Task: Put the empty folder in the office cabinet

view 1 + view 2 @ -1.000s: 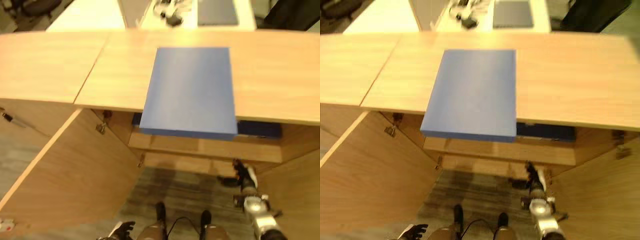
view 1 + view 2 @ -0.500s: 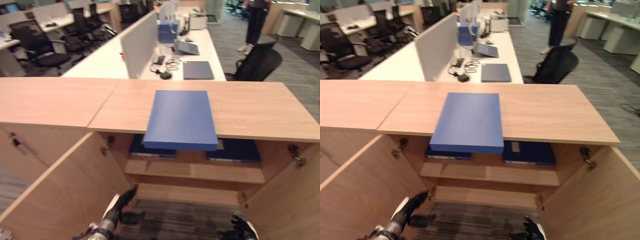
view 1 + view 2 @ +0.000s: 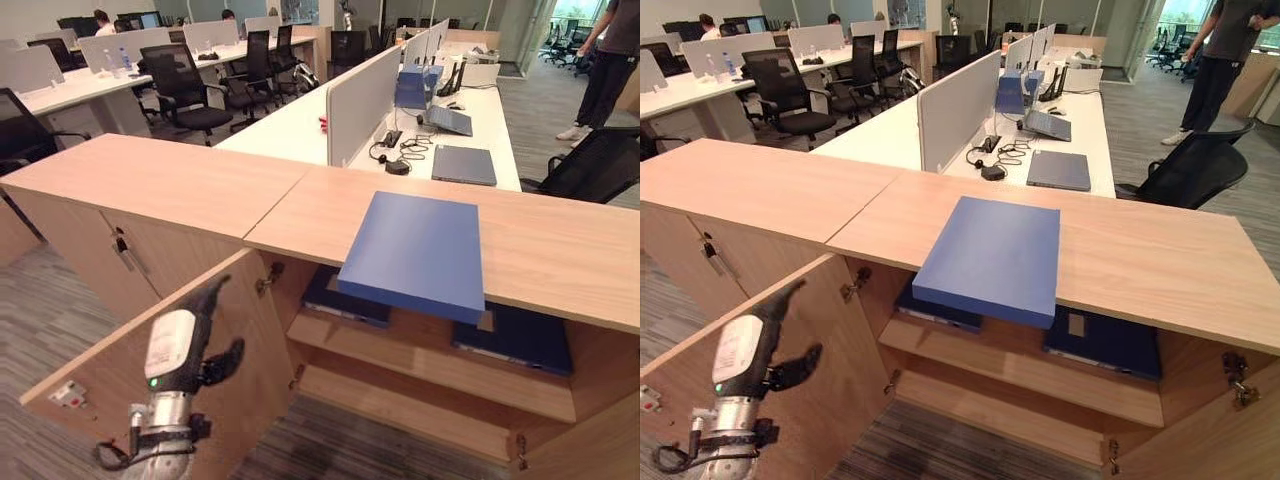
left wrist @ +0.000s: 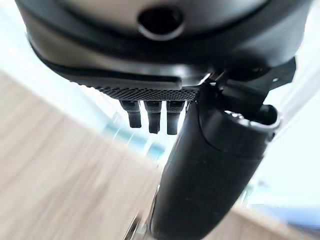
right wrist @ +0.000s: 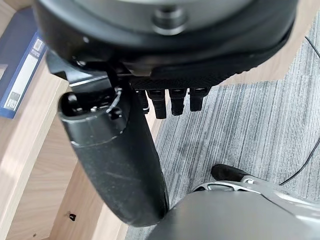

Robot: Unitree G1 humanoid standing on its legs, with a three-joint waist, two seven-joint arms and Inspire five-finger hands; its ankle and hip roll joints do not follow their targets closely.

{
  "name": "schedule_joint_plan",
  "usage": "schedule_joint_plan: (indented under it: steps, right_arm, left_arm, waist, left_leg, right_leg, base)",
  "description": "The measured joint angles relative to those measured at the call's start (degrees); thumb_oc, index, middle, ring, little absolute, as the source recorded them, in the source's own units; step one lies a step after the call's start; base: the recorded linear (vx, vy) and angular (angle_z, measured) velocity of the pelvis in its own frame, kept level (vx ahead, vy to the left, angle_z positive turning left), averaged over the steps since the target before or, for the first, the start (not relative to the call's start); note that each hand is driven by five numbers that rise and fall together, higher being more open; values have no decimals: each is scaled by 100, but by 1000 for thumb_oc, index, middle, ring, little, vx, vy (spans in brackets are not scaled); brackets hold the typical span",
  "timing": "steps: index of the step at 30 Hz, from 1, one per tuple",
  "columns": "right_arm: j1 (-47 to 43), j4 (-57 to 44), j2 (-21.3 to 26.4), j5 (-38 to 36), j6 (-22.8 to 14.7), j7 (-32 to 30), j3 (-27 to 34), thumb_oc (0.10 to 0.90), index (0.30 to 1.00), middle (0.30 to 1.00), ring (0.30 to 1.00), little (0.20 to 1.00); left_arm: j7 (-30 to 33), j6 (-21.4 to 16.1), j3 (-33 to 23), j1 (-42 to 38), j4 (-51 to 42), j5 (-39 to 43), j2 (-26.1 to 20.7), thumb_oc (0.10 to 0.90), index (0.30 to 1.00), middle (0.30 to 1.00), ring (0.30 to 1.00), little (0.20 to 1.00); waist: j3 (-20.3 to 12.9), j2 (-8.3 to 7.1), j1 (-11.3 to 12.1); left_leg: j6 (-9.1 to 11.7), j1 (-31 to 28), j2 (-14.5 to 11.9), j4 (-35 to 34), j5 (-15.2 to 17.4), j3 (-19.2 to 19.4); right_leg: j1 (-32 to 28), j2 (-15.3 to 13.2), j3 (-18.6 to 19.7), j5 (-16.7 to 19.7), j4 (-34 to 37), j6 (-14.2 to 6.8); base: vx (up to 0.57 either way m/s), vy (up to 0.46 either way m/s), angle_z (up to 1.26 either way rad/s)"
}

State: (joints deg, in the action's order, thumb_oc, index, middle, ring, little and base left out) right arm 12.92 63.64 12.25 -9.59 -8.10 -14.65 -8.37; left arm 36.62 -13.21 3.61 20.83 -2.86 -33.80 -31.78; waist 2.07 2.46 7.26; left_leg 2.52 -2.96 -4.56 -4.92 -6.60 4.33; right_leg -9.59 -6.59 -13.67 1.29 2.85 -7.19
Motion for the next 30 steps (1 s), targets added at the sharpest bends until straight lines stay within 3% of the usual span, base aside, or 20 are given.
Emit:
schedule_joint_plan:
  steps: [7,14,22,30]
  right_arm:
    - [-46,-38,34,1,-11,-26,1,800,900,900,900,900]
    - [-112,5,53,10,-12,-32,4,800,900,900,900,900]
    - [-222,9,162,13,-18,-37,19,800,900,900,900,900]
    - [-206,229,172,11,-19,-43,147,800,900,900,900,900]
  left_arm:
    - [165,12,73,-12,-133,-845,67,800,900,900,900,900]
    - [112,-128,92,-291,-671,-1159,-585,800,900,900,900,900]
    - [-441,-520,348,-682,-890,-1150,-798,800,900,900,900,900]
    - [-969,-639,537,-1077,-915,-995,-799,800,900,900,900,900]
  waist:
    - [-3,60,-120]
    - [14,103,-281]
    - [-5,199,-559]
    - [-1,184,-575]
  left_leg:
    - [9,10,-48,-1,5,9]
    - [8,-6,-38,-2,5,41]
    - [6,-11,-54,-3,17,175]
    - [18,-12,-74,-2,21,239]
  right_leg:
    - [67,40,26,-26,-33,21]
    - [138,13,70,-64,-110,17]
    - [247,12,214,-69,-177,15]
    - [298,23,267,-78,-209,13]
  base:
    - [-1,-3,-1]
    - [-2,-2,-2]
    - [-5,1,-9]
    - [-10,1,-2]
